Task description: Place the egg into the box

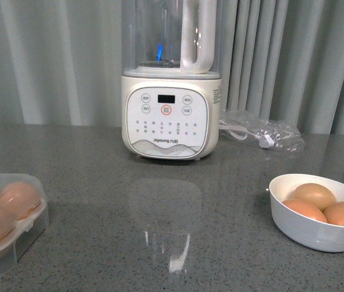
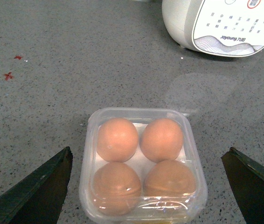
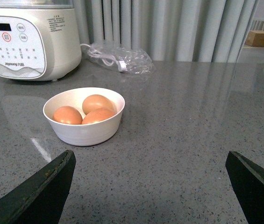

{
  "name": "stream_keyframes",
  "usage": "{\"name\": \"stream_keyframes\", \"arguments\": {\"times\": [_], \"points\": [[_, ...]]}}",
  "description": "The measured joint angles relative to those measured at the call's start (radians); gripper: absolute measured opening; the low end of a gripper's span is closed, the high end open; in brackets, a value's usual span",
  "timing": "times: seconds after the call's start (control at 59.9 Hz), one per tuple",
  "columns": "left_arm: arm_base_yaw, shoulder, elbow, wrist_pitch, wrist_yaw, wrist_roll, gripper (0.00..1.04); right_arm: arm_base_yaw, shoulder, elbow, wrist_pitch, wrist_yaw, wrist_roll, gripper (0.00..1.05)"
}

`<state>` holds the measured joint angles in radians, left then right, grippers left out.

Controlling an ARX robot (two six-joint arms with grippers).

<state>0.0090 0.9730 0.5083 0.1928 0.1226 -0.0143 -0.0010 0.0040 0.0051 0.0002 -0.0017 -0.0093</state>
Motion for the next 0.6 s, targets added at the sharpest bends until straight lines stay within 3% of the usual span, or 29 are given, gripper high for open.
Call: {"name": "stream_keyframes", "arguments": {"times": [0.401, 0.601], "points": [[0.043, -0.183, 0.005, -0.154, -0.032, 0.086, 0.98, 0.0, 0.0, 0.0, 0.0, 0.0, 0.0, 0.98], [0.127, -0.389, -0.031, -0.283, 0.055, 0.132, 0.98, 0.0, 0.0, 0.0, 0.0, 0.0, 0.0, 0.98]]}}
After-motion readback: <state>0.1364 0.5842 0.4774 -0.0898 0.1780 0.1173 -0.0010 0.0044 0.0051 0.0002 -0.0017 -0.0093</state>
